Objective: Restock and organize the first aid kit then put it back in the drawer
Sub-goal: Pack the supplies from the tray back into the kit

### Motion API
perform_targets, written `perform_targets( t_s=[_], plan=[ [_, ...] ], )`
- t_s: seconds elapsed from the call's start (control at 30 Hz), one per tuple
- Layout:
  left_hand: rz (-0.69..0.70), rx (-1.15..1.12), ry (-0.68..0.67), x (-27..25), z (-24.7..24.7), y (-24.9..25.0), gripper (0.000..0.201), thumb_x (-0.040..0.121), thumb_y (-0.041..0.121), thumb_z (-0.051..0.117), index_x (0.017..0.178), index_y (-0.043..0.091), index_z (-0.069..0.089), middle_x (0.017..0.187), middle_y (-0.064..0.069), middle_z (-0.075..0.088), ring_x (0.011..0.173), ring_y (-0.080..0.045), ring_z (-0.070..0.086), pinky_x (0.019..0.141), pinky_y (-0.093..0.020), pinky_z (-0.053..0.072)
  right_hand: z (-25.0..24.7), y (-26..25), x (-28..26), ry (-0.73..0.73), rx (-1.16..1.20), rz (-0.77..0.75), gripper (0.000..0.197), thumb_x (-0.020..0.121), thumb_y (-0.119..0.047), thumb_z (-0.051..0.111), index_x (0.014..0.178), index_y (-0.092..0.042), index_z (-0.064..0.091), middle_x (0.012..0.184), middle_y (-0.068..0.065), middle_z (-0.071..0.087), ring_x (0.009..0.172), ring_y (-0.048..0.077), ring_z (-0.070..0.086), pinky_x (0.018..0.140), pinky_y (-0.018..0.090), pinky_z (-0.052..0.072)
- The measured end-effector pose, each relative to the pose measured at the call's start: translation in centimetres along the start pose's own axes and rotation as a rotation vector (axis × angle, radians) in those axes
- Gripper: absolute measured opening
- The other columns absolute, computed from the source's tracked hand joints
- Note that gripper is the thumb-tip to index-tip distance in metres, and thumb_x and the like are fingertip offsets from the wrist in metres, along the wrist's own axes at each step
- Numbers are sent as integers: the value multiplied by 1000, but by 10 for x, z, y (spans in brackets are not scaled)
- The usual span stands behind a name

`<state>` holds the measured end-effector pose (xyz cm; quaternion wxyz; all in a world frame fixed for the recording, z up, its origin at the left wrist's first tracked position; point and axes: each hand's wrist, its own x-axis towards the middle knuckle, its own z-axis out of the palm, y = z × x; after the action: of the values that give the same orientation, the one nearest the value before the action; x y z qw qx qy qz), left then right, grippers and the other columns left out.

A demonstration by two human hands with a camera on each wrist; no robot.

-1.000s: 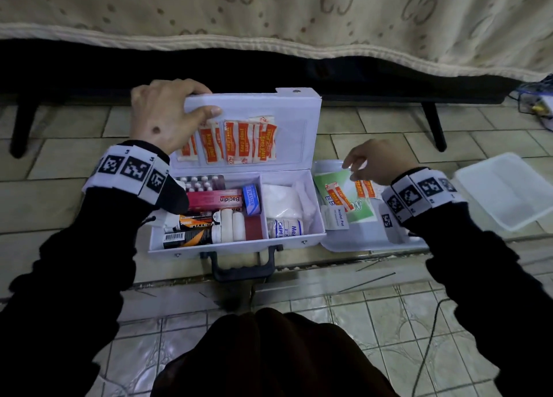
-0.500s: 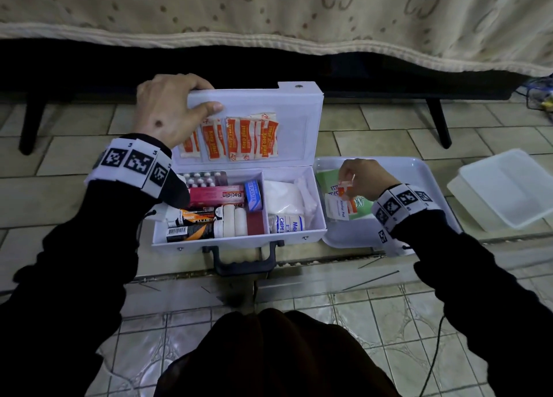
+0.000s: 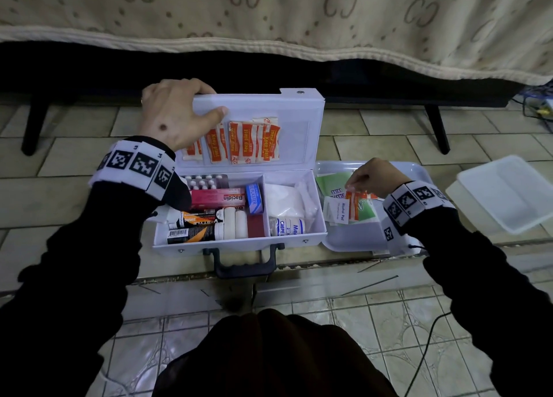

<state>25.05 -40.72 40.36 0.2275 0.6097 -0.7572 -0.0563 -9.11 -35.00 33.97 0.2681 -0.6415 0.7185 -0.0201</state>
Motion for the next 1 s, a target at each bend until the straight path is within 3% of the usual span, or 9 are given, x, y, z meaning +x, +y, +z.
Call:
perform_targets(
  t_s=[0.13,0.23,0.3,0.37,0.43,0.57,0.67,0.83,1.0],
  plan=[
    [2,1,3,1,0,-1,43,83,52,56,113,21,61,116,-5,64,116,-29,51,102,-43,29,-21,-9,-5,72,-120,-22,13,86,-12,64,95,-6,72,88,6,70,74,11,57,59,13,38],
    [-14,-3,-6,-1,0,0,57,74,60,47,113,21,61,116,-5,63,116,-29,50,103,-43,28,-46,-29,-14,195,-113,-48,14,89,-7,56,94,-5,69,88,7,65,73,15,57,55,13,36],
    [-16,-2,0,-3,0,1,58,73,61,47,113,21,60,116,-4,63,116,-28,50,103,-43,27,-65,-47,-23,382,-72,-126,16,87,-4,54,94,-5,69,85,7,64,70,10,56,52,7,37],
    [-1,10,17,-3,1,0,53,77,58,54,113,20,60,116,-4,63,115,-28,51,104,-43,27,-82,-71,-34,559,10,-257,17,84,-5,56,93,-9,69,83,2,64,60,-2,55,58,4,41],
    [10,15,33,-4,1,-1,47,80,54,60,113,20,60,115,-4,63,115,-27,51,104,-42,27,-87,-97,-41,634,108,-398,16,83,-8,59,95,-10,69,84,-2,63,60,-5,53,66,6,43],
    [3,11,44,-4,1,2,49,78,54,62,114,20,60,116,-3,63,116,-26,50,105,-41,26,-67,-140,-35,637,180,-574,16,79,-7,61,92,-8,71,81,-6,63,60,-1,56,69,5,44],
    [11,2,61,-5,2,1,51,75,57,62,112,21,61,115,-2,64,116,-24,50,104,-41,26,-46,-158,-25,626,152,-639,17,79,-4,60,92,-5,71,85,3,69,72,8,61,69,8,46],
    [16,12,74,-6,3,-1,50,76,57,62,112,22,60,114,-1,64,116,-24,50,104,-41,25,-30,-170,-17,587,74,-684,17,79,-3,58,91,-3,71,90,11,70,80,20,65,75,21,49],
    [20,11,59,-5,2,-3,51,75,58,61,112,23,60,115,0,63,117,-23,50,105,-41,24,-26,-182,-11,466,21,-630,19,85,-5,57,99,-5,70,97,9,71,91,18,65,79,16,46]
  ],
)
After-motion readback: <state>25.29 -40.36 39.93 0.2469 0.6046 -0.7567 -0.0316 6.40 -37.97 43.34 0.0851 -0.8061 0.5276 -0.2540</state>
